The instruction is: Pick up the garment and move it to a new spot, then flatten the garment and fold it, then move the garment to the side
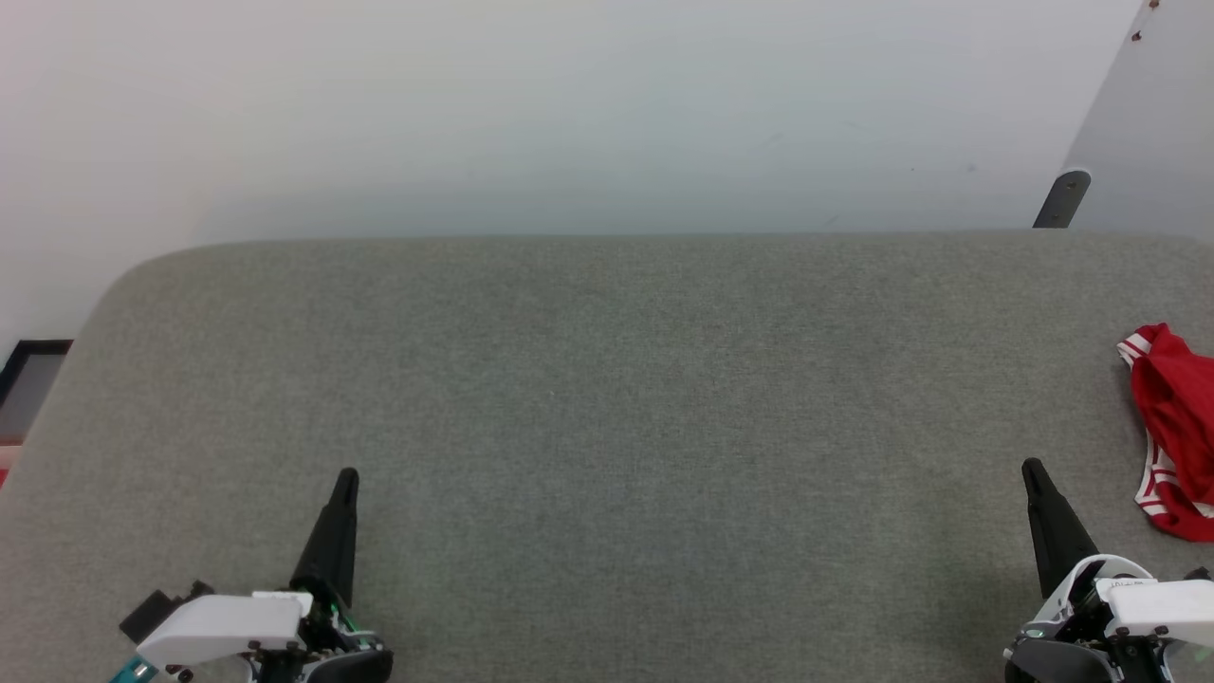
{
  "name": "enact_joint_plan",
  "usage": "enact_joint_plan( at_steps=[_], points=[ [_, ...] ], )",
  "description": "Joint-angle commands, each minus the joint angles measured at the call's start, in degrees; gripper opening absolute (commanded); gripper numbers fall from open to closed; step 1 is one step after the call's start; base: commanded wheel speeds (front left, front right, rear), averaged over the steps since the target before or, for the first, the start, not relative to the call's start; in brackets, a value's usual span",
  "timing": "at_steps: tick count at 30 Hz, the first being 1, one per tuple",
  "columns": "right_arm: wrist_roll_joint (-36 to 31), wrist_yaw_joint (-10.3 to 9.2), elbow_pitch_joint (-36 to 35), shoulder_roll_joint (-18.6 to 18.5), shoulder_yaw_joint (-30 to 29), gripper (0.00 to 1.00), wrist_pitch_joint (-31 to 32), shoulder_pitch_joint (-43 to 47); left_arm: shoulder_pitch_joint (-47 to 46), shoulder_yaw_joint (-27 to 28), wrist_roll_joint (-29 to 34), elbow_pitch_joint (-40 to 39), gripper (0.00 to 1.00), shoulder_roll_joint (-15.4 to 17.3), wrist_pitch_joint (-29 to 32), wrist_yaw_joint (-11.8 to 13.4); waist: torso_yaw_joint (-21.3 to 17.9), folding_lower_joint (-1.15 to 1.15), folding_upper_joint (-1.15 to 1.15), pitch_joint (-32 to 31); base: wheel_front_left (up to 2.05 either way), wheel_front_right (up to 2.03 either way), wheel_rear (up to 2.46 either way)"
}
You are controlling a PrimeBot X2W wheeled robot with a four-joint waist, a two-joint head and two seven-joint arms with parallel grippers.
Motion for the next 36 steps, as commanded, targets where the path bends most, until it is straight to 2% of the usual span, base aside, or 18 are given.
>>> enact_joint_plan(
  at_steps=[1, 36],
  points=[
    [0.24, 0.00, -0.14, 0.22, -0.01, 0.00, 0.14, -0.16, -0.48, 0.09, -0.14, 0.05, 0.00, 0.04, 0.15, -0.30, 0.00, 0.00, 0.00, 0.00, 0.00, 0.00, 0.00],
    [0.25, 0.00, -0.15, 0.22, 0.01, 0.00, 0.13, -0.16, -0.47, 0.06, -0.17, 0.04, 0.00, 0.04, 0.12, -0.31, 0.00, 0.00, 0.00, 0.00, 0.00, 0.00, 0.00]
  ],
)
